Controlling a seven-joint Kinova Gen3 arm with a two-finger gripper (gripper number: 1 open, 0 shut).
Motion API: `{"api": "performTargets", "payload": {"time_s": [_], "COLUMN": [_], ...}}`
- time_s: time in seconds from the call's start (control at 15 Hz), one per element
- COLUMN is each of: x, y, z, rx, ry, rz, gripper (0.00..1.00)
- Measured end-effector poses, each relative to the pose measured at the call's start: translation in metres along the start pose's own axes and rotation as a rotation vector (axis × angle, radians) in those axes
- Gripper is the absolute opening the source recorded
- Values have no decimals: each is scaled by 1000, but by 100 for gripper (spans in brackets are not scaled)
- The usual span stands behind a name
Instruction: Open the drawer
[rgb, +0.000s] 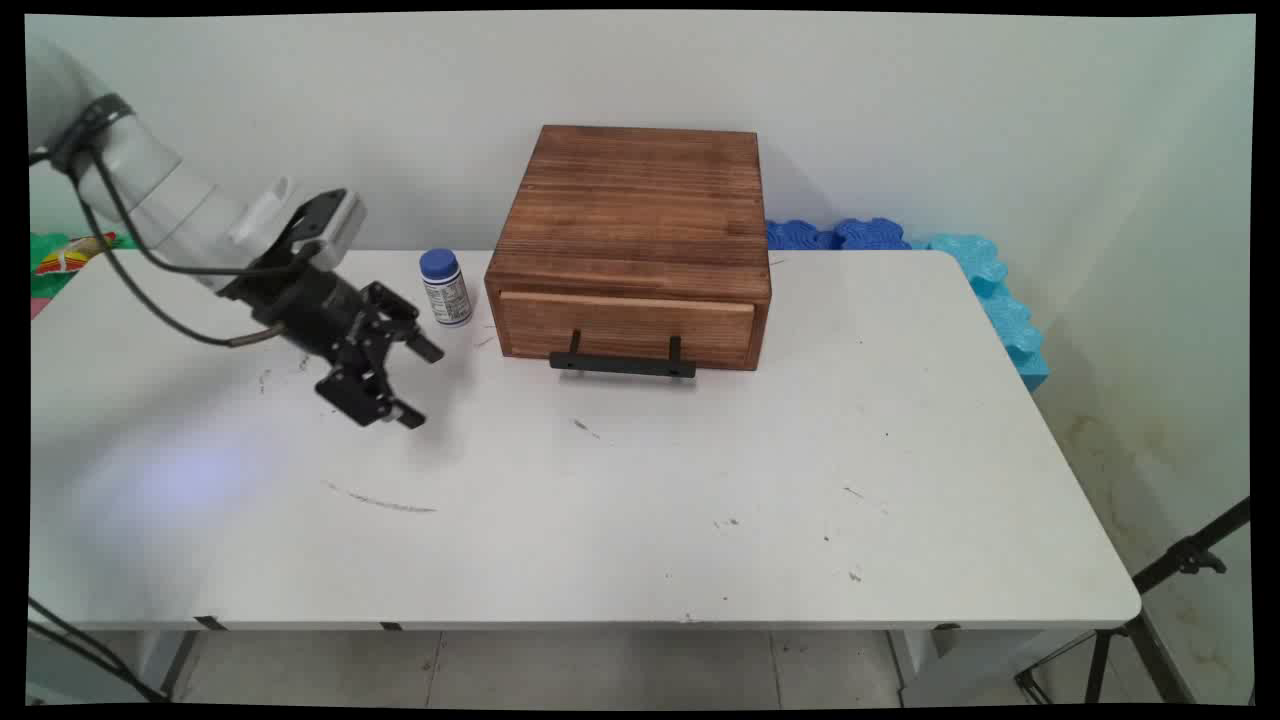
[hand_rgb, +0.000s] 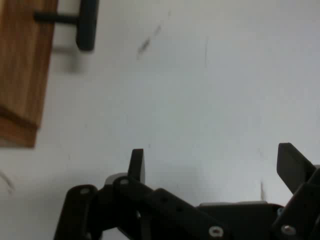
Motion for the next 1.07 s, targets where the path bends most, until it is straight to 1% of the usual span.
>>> {"api": "performTargets", "payload": {"time_s": [0.2,0.27,0.4,0.47,0.67,0.87,1.07], "x": [31,36,57,64,94,120,139], "y": [-1,-1,-2,-3,-5,-8,-11], "z": [4,5,10,11,23,40,58], "rx": [17,20,33,37,57,73,86], "ry": [20,23,32,35,44,41,29], "rz": [11,13,22,25,44,67,92], "gripper": [100,100,100,100,100,100,100]}}
